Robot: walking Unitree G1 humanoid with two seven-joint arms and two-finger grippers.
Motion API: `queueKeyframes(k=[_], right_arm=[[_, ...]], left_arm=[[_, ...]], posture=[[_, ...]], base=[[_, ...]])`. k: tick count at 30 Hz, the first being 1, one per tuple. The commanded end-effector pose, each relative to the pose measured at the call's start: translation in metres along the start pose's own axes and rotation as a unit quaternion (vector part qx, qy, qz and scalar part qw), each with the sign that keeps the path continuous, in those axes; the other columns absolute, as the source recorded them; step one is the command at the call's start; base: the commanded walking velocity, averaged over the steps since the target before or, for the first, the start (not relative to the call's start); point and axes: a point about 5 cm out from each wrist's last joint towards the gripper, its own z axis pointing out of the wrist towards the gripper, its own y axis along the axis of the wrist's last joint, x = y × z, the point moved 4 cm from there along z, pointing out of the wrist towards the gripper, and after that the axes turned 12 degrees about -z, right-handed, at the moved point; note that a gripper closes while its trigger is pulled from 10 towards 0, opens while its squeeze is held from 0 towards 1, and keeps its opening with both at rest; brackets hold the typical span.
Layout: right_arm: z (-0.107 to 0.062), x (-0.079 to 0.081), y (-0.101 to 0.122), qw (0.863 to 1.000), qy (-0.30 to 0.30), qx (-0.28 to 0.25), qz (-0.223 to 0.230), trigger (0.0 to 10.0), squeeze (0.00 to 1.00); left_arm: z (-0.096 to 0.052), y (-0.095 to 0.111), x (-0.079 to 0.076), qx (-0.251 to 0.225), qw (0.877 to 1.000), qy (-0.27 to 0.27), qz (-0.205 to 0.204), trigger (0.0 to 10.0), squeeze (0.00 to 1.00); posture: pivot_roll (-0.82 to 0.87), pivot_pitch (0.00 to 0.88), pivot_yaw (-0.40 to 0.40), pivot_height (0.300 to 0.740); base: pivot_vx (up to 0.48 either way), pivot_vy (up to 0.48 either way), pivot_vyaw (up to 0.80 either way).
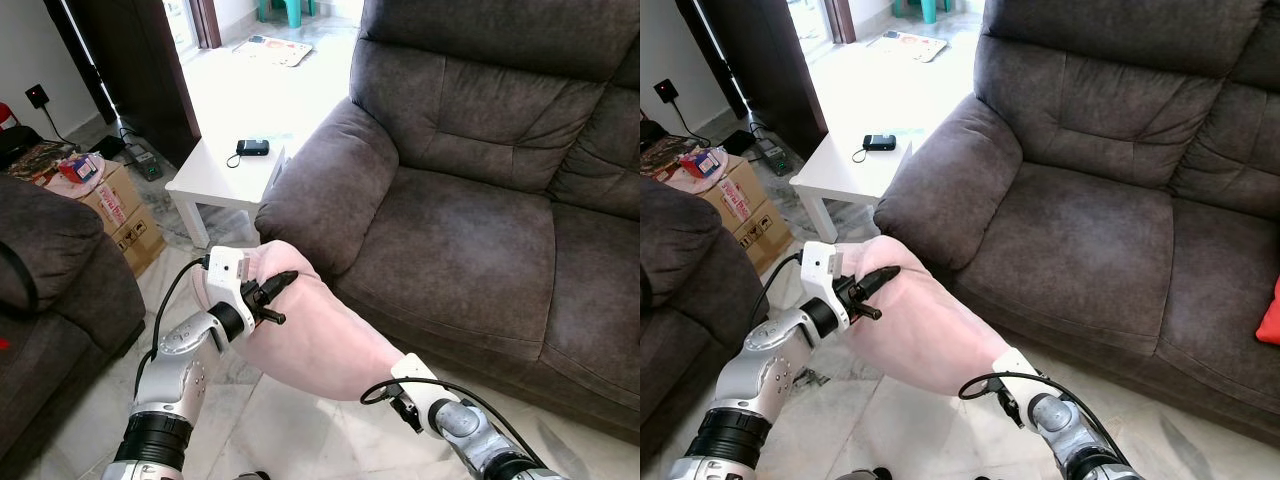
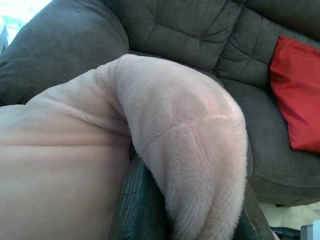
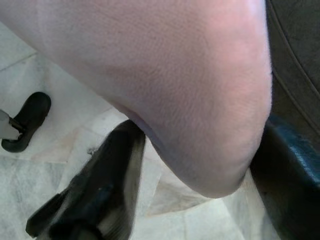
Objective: Move the pillow to the sofa from floor
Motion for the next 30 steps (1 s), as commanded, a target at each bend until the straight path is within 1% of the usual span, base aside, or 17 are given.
queueKeyframes(k=[1, 7, 11, 15, 19, 24, 30], right_arm=[[0.0006, 0.0031, 0.0019, 1.0, 0.003, -0.005, 0.011, 0.0, 0.0], [0.001, 0.0027, 0.0085, 1.0, 0.004, -0.021, 0.013, 0.0, 0.0], [0.0005, 0.0031, 0.0078, 1.0, 0.008, -0.025, 0.017, 0.0, 0.0], [0.0004, 0.003, 0.0079, 0.999, 0.009, -0.027, 0.019, 0.0, 0.0], [0.0002, 0.0033, 0.0084, 0.999, 0.013, -0.03, 0.022, 0.0, 0.0], [0.0, 0.0013, 0.0087, 0.999, 0.013, -0.032, 0.021, 0.0, 0.0], [-0.0008, -0.0034, 0.0083, 0.999, 0.009, -0.035, 0.025, 0.0, 0.0]], left_arm=[[0.001, 0.02, -0.0087, -0.032, 0.999, -0.028, 0.013, 10.0, 0.0], [0.0007, 0.0218, -0.0064, -0.031, 0.999, -0.022, 0.022, 10.0, 0.0], [-0.0023, 0.0179, -0.0048, -0.03, 0.999, -0.015, 0.02, 10.0, 0.0], [-0.0025, 0.0182, -0.0044, -0.03, 0.999, -0.013, 0.022, 10.0, 0.0], [-0.0024, 0.0204, -0.0024, -0.036, 0.999, -0.006, 0.024, 10.0, 0.0], [-0.0018, 0.0213, -0.0028, -0.04, 0.999, -0.003, 0.022, 10.0, 0.0], [-0.0026, 0.0176, -0.0035, -0.04, 0.999, -0.001, 0.019, 10.0, 0.0]], posture=[[0.12, 0.108, 0.012, 0.74], [0.15, 0.115, 0.007, 0.74], [0.16, 0.118, -0.002, 0.74], [0.16, 0.121, -0.005, 0.74], [0.17, 0.124, -0.026, 0.74], [0.17, 0.128, -0.03, 0.74], [0.17, 0.127, -0.041, 0.74]], base=[[0.0, 0.0, 0.0], [0.0, 0.0, 0.0], [0.0, 0.0, 0.0], [0.0, 0.0, 0.0], [0.0, 0.0, 0.0], [0.0, 0.0, 0.0], [0.0, 0.0, 0.0]])
